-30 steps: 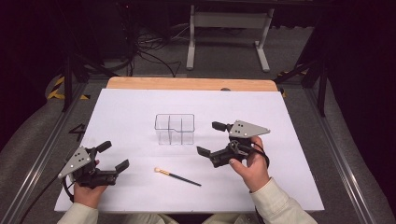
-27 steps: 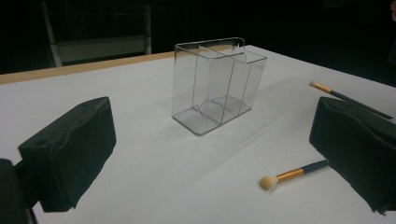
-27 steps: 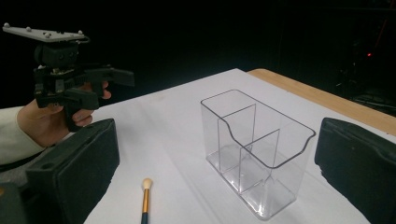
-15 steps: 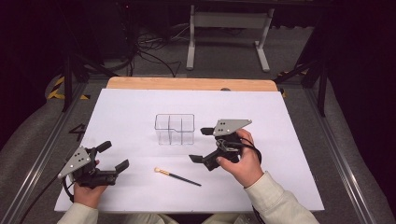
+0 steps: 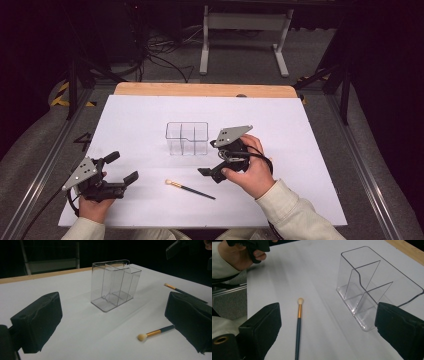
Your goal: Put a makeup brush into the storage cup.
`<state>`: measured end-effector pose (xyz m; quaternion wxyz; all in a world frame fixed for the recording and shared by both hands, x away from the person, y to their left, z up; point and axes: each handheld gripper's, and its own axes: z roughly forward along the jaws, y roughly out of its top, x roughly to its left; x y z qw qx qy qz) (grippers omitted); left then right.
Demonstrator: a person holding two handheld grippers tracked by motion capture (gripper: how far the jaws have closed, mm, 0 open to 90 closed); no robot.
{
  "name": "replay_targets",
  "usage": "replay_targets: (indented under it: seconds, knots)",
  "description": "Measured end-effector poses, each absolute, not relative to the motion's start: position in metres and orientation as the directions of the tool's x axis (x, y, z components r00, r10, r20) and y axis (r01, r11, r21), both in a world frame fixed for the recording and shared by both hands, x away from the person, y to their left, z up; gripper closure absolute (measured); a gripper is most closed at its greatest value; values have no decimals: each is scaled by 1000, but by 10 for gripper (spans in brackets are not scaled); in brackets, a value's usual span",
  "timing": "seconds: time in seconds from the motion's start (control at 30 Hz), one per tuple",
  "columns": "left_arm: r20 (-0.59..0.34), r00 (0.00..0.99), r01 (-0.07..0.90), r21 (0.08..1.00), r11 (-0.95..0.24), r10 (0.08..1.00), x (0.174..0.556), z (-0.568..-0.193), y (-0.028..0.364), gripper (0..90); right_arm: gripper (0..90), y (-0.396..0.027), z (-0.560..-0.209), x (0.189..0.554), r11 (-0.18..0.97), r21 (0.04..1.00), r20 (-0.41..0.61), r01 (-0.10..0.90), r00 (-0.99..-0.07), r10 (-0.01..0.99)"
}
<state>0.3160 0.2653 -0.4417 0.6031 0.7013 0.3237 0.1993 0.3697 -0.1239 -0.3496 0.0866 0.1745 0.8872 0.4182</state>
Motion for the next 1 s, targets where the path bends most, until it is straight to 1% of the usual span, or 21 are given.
replay_targets:
  seconds: [0.1,0.27,0.43,0.6,0.77,1.0]
  knots:
    - [-106,712,214,974,-70,694,316,-442,265,21,82,-119,-348,369,613,757,-35,228,-922,386]
    - [-108,710,213,975,-66,696,316,-442,265,21,90,-113,-347,370,632,742,-46,223,-924,380]
    - [-107,709,214,974,-68,697,315,-442,265,21,96,-103,-349,371,670,704,-54,235,-923,381]
    - [-102,708,211,975,-71,699,315,-442,266,22,118,-96,-352,373,698,675,-59,238,-926,373]
    - [-105,706,213,975,-68,700,315,-442,266,21,170,-91,-353,374,724,645,-64,245,-927,371]
    - [-105,708,216,974,-72,699,315,-442,266,22,204,-87,-356,376,756,604,-75,251,-927,368]
